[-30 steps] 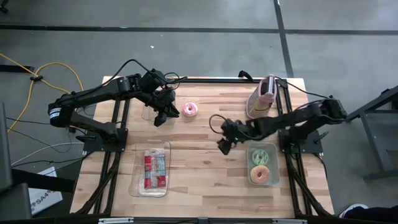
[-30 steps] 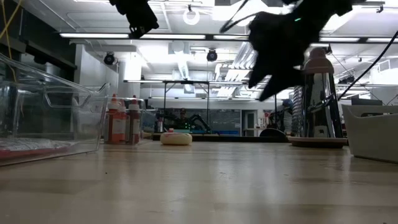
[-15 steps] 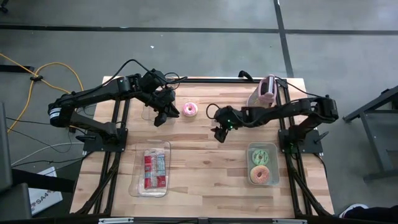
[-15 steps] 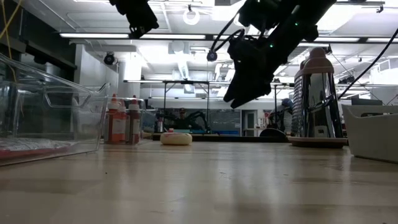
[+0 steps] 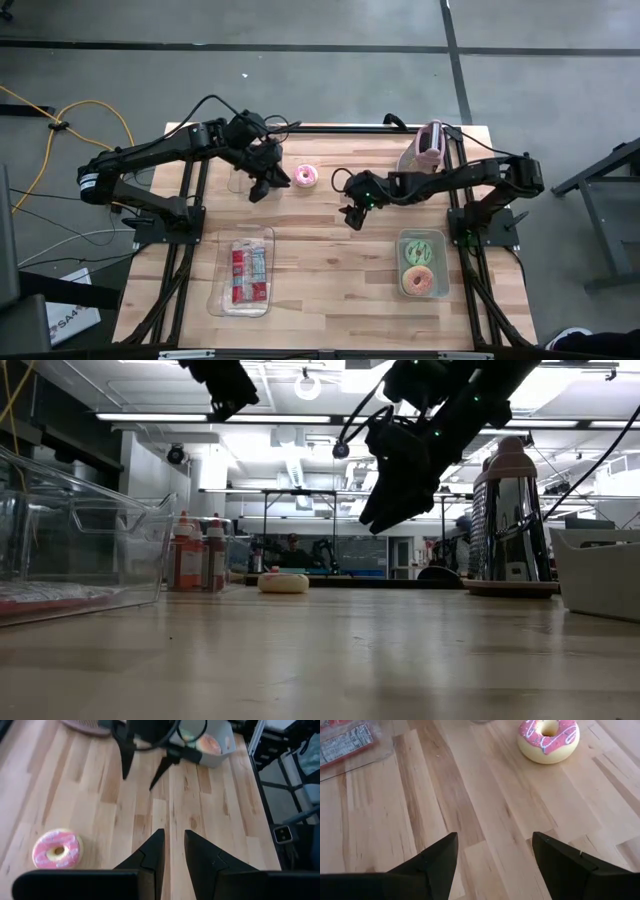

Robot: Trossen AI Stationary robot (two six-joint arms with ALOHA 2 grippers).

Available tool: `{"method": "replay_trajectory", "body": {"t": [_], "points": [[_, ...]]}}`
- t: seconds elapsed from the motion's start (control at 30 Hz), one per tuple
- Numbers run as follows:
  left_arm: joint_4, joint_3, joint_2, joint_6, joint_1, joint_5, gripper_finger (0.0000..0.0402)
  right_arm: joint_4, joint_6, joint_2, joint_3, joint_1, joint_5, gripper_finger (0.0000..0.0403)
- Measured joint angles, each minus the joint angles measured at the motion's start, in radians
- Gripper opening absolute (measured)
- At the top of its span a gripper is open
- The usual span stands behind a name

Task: Pick & Place Food Item
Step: Put the pink donut into the gray bin

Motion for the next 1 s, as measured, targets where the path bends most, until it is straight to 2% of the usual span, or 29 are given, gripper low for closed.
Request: {"method": "replay_trajectory", "body": {"t": [0.4, 0.57, 0.77, 1.0], "points": [[0.184, 0.0, 0.0, -0.017, 0.0, -0.001, 0.007, 0.0, 0.007, 0.0, 0.0, 0.005, -0.001, 0.0245], [0.187, 0.0, 0.003, -0.061, 0.0, -0.002, 0.007, 0.0, 0.008, 0.0, 0.0, 0.005, 0.001, 0.0245], [0.186, 0.0, 0.005, -0.017, 0.0, -0.054, 0.007, 0.005, 0.008, 0.0, 0.0, 0.005, 0.001, 0.0245], [0.181, 0.0, 0.006, -0.016, 0.0, -0.055, 0.007, 0.007, 0.008, 0.0, 0.0, 0.005, 0.003, 0.0245]]}}
